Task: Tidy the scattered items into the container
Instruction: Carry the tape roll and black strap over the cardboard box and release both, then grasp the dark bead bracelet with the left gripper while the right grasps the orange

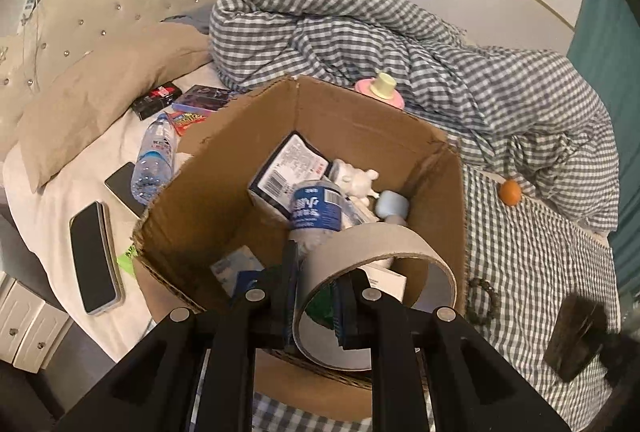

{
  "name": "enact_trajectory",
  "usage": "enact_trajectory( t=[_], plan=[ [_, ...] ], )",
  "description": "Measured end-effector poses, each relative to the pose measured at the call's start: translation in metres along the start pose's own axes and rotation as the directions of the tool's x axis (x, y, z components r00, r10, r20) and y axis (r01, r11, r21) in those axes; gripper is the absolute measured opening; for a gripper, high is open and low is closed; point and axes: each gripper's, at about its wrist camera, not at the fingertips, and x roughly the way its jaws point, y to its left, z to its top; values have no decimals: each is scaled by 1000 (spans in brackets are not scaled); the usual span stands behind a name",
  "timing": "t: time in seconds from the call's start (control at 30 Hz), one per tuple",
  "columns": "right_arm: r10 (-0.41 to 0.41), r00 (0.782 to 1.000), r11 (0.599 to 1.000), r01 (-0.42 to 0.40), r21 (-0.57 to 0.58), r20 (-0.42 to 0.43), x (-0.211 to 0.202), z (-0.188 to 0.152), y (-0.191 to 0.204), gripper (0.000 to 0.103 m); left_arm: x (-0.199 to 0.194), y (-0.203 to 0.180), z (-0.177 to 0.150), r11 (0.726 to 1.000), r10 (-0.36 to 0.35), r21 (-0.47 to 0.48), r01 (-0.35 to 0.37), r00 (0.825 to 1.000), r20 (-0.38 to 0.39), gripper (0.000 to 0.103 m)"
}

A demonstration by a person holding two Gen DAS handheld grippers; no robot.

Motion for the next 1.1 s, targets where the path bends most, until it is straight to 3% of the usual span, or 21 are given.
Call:
enact_trajectory(
  t=[0.13, 0.17, 0.2, 0.23, 0.27, 0.33, 0.37, 0.47, 0.7, 0.93, 1.1],
  plan=[
    [67, 998, 997, -66, -47, 18, 25, 38, 34, 8, 10, 10, 4, 1000, 7, -11, -8, 1000, -12, 15],
    [76, 997, 996, -74, -56, 26, 37, 50, 43, 12, 14, 11, 4, 1000, 10, -11, -10, 1000, -18, 15],
    [62, 997, 996, -60, -68, 41, 41, 56, 49, 34, 16, 10, 5, 1000, 7, -3, -7, 1000, -19, 17],
    [32, 998, 997, -28, -78, 57, 44, 59, 53, 51, 18, 8, 5, 1000, 10, 8, -10, 1000, -19, 27],
    [-13, 996, 996, 20, -84, 85, 44, 62, 56, 76, 19, 6, 6, 1000, 14, 17, -14, 1000, -23, 60],
    [-53, 984, 994, 68, -83, 168, 31, 61, 58, 80, 19, 1, 7, 998, 62, 33, -61, 998, -24, 103],
    [-42, 984, 995, 56, -81, 174, 26, 61, 55, 80, 12, -2, 6, 997, 68, 40, -69, 998, 16, 103],
    [-39, 983, 998, 47, -39, 181, 12, 59, 36, 80, -1, -10, 8, 999, -24, 48, 23, 999, 31, 103],
    [-150, 969, 985, 129, 118, 194, -34, 42, -58, 81, -31, -68, 4, 988, -95, 131, 84, 992, 81, 103],
    [-256, 956, 944, 215, 249, 143, -63, 10, -156, 83, -40, -163, -22, 947, -213, 257, 191, 975, 60, 103],
    [-271, 958, 926, 234, 294, 91, -56, -5, -203, 83, 4, -228, -53, 920, -223, 326, 219, 974, -23, 103]
  ],
)
